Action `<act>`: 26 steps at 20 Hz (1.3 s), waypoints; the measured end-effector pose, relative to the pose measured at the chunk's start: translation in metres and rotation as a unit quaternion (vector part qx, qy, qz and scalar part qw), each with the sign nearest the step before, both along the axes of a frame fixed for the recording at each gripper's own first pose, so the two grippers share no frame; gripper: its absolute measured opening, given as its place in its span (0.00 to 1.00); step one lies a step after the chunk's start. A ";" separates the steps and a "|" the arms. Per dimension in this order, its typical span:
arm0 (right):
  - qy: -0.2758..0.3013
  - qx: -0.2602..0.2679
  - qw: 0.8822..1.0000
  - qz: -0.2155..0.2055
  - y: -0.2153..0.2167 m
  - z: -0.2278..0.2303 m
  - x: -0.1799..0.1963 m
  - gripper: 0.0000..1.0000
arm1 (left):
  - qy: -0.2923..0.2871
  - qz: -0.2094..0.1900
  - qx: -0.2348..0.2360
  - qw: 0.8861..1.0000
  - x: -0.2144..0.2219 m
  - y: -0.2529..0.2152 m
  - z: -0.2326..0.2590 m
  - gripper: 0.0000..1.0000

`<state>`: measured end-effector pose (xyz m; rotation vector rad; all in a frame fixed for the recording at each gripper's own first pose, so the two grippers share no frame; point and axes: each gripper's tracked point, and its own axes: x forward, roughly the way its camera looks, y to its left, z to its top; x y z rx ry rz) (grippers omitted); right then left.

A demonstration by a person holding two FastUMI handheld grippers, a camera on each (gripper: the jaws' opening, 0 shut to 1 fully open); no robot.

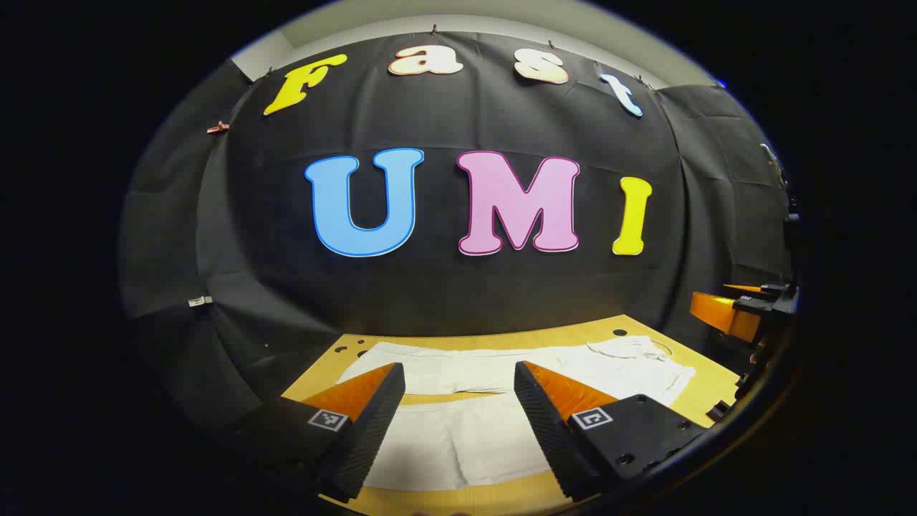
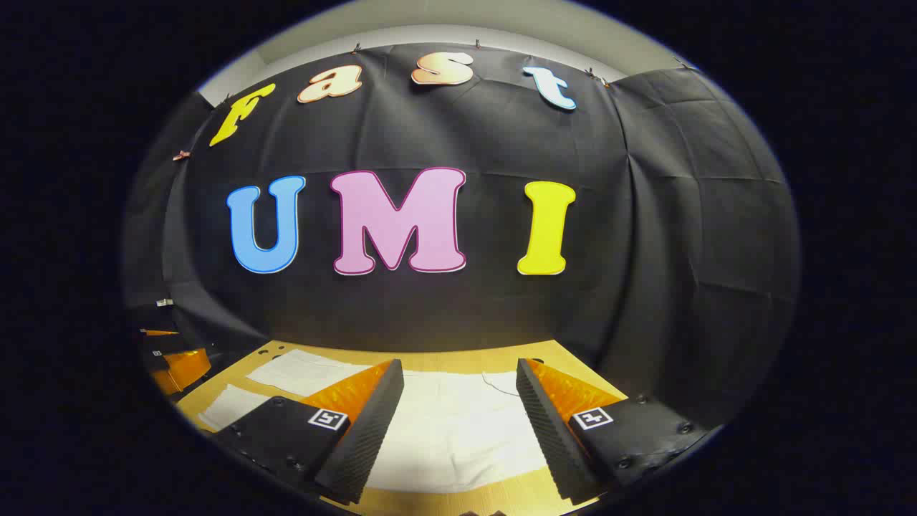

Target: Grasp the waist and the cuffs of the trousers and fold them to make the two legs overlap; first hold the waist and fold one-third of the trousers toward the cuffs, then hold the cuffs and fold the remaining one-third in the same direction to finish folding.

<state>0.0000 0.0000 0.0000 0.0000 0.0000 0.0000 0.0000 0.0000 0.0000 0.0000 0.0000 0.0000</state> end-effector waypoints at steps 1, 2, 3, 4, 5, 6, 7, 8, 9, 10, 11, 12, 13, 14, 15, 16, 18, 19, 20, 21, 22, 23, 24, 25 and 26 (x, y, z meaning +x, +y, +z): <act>0.000 0.000 1.000 0.000 0.000 0.000 0.000 0.97 | 0.001 0.003 0.000 1.000 0.003 0.000 -0.002 0.97; 0.000 0.000 1.000 0.000 0.000 0.000 0.000 0.98 | 0.002 0.006 -0.002 1.000 0.005 0.001 -0.003 0.97; 0.000 0.000 1.000 0.000 0.000 0.000 0.000 0.97 | 0.004 0.009 -0.004 1.000 0.007 0.001 -0.004 0.97; 0.000 0.000 1.000 0.000 0.000 0.000 0.000 0.98 | 0.005 0.013 -0.005 1.000 0.009 0.002 -0.005 0.97; 0.000 0.000 1.000 0.000 0.000 0.000 0.000 0.98 | 0.008 0.019 -0.007 1.000 0.011 0.005 -0.007 0.97; 0.000 0.000 1.000 0.000 0.000 0.000 0.000 0.97 | 0.011 0.025 -0.009 1.000 0.012 0.007 -0.008 0.97; 0.000 0.000 1.000 0.000 0.000 0.000 0.000 0.97 | 0.011 0.030 -0.013 0.999 0.013 0.008 -0.009 0.97; 0.000 0.000 1.000 0.000 0.000 0.000 0.000 0.97 | 0.012 0.034 -0.015 0.999 0.013 0.008 -0.009 0.97; 0.000 0.000 1.000 0.000 0.000 0.000 0.000 0.97 | 0.014 0.036 -0.016 0.999 0.013 0.007 -0.011 0.97; 0.000 0.000 1.000 0.000 0.000 0.000 0.000 0.97 | 0.017 0.039 -0.013 0.999 0.013 0.008 -0.011 0.97; 0.000 0.000 1.000 0.000 0.000 0.000 0.000 0.97 | 0.018 0.045 -0.009 0.999 0.013 0.009 -0.013 0.97; 0.000 0.000 1.000 0.000 0.000 0.000 0.000 0.97 | 0.020 0.049 -0.007 0.999 0.013 0.010 -0.013 0.97; 0.000 0.000 1.000 0.000 0.000 0.000 0.000 0.97 | 0.021 0.052 -0.008 0.998 0.013 0.010 -0.014 0.97; 0.000 0.000 1.000 0.000 0.000 0.000 0.000 0.97 | 0.021 0.056 -0.011 0.998 0.013 0.011 -0.013 0.97; 0.000 0.000 1.000 0.000 0.000 0.000 0.000 0.97 | 0.023 0.060 -0.013 0.998 0.014 0.011 -0.015 0.97; 0.000 0.000 1.000 0.000 0.000 0.000 0.000 0.98 | 0.025 0.064 -0.013 0.998 0.015 0.012 -0.015 0.97; 0.000 0.000 1.000 0.000 0.000 0.000 0.000 0.98 | 0.027 0.073 -0.007 0.997 0.015 0.014 -0.015 0.97; -0.005 -0.002 1.000 0.000 -0.001 0.001 0.002 0.98 | 0.027 0.076 -0.004 0.997 0.015 0.016 -0.015 0.97; -0.015 -0.012 1.000 -0.002 -0.003 0.006 0.007 0.98 | 0.027 0.078 -0.001 0.997 0.015 0.017 -0.014 0.97; -0.020 0.058 0.998 0.004 0.005 0.005 0.012 0.98 | 0.028 0.079 0.001 0.996 0.016 0.017 -0.014 0.97; -0.014 0.041 0.999 -0.001 -0.017 0.000 0.015 0.98 | 0.028 0.080 0.004 0.996 0.016 0.017 -0.014 0.97; -0.014 0.015 1.000 -0.009 -0.037 -0.001 0.018 0.98 | 0.030 0.082 0.008 0.996 0.017 0.017 -0.016 0.97; -0.015 -0.008 1.000 -0.018 -0.052 0.000 0.021 0.98 | 0.034 0.083 0.010 0.996 0.018 0.017 -0.017 0.97; -0.016 -0.022 0.999 -0.026 -0.067 0.000 0.024 0.98 | 0.038 0.084 0.010 0.996 0.019 0.018 -0.019 0.97; -0.011 -0.038 0.999 -0.026 -0.080 -0.003 0.028 0.97 | 0.041 0.083 0.009 0.996 0.019 0.017 -0.019 0.97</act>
